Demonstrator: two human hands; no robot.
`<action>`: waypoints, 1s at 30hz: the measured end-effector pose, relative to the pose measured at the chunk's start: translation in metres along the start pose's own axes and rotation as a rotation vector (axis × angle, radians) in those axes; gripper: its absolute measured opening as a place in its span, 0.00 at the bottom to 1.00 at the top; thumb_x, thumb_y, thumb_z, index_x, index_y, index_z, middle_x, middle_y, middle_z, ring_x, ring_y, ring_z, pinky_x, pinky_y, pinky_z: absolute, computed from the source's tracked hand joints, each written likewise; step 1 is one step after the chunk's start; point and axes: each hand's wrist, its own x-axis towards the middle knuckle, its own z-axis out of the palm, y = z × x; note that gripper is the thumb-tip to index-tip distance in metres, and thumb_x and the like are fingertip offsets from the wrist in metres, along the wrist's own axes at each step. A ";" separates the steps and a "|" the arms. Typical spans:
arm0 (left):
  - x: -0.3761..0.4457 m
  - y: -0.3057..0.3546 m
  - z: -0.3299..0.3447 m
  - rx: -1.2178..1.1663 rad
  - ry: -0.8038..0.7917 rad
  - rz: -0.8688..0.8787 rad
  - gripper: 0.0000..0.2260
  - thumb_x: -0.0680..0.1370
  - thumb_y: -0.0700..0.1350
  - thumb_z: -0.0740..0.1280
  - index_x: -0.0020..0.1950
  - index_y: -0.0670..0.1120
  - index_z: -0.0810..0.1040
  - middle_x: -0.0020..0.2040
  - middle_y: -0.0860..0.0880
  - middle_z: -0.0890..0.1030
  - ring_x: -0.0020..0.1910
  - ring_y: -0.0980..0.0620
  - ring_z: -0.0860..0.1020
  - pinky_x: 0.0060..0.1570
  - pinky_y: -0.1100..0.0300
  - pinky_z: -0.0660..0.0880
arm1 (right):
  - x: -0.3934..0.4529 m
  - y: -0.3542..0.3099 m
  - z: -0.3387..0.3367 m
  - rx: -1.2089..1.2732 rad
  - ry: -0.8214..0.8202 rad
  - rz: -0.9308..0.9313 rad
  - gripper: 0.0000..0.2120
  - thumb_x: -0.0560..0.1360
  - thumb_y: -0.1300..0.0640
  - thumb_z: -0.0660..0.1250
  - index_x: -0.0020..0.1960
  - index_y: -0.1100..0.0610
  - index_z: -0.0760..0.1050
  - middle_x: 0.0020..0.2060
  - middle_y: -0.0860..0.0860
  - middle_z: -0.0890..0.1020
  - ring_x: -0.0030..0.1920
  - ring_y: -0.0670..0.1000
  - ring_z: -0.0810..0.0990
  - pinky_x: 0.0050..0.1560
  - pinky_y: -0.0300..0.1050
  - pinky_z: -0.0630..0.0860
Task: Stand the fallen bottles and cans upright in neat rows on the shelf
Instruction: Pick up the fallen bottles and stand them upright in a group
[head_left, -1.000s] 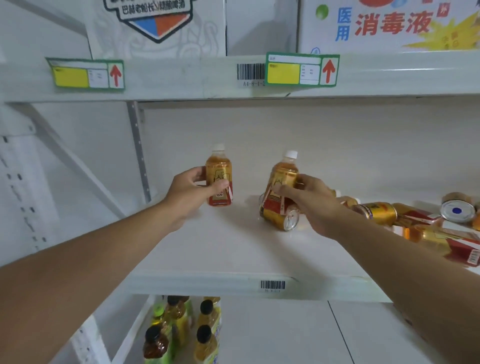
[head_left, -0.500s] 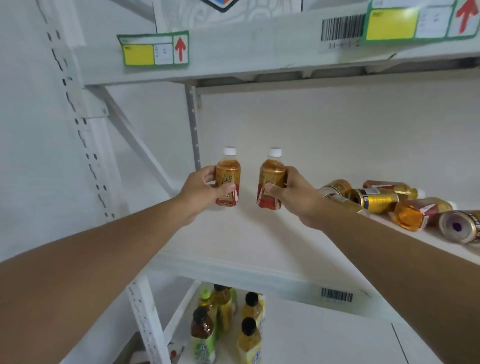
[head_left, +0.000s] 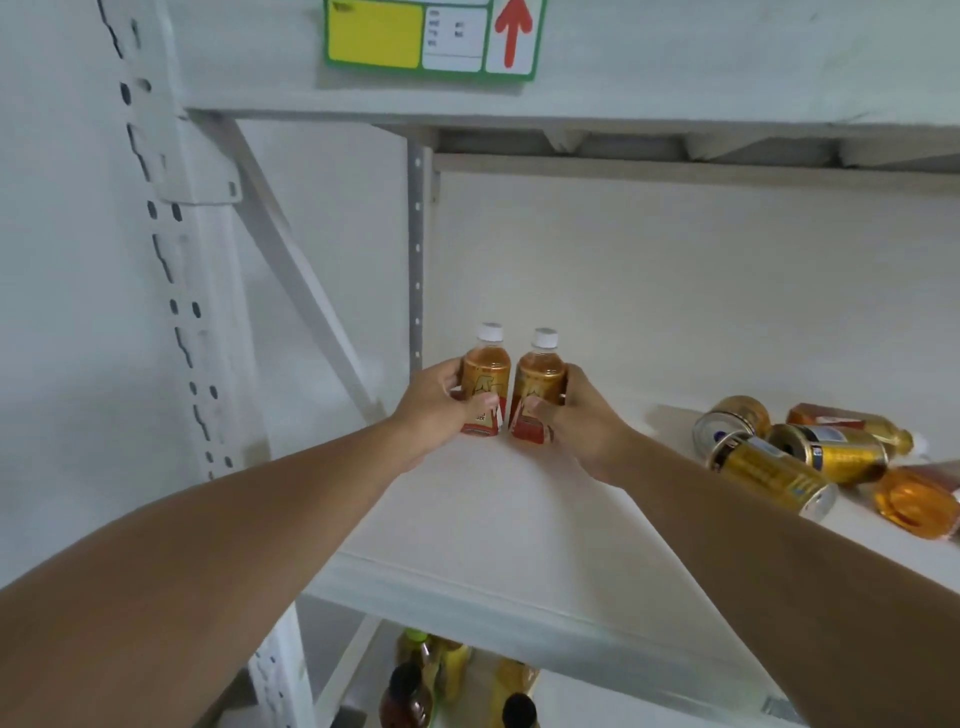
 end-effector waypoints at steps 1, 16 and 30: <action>0.004 -0.003 0.000 -0.002 -0.009 0.001 0.19 0.79 0.39 0.78 0.64 0.57 0.80 0.61 0.53 0.86 0.62 0.54 0.84 0.65 0.51 0.81 | 0.003 0.001 0.002 -0.007 -0.006 -0.013 0.24 0.83 0.63 0.68 0.75 0.54 0.64 0.63 0.53 0.79 0.66 0.56 0.80 0.67 0.63 0.78; 0.033 -0.012 0.003 0.188 -0.067 0.035 0.20 0.84 0.47 0.71 0.76 0.51 0.75 0.66 0.51 0.84 0.67 0.50 0.81 0.72 0.45 0.76 | 0.035 0.016 0.008 -0.381 -0.014 -0.061 0.25 0.87 0.48 0.60 0.80 0.55 0.58 0.66 0.49 0.76 0.64 0.51 0.76 0.61 0.45 0.68; -0.011 0.039 -0.022 0.992 -0.070 0.052 0.41 0.81 0.72 0.57 0.88 0.53 0.50 0.87 0.49 0.58 0.84 0.44 0.61 0.78 0.40 0.65 | -0.019 -0.016 -0.023 -1.045 0.026 -0.017 0.39 0.78 0.26 0.51 0.78 0.51 0.66 0.73 0.53 0.74 0.73 0.58 0.72 0.64 0.59 0.72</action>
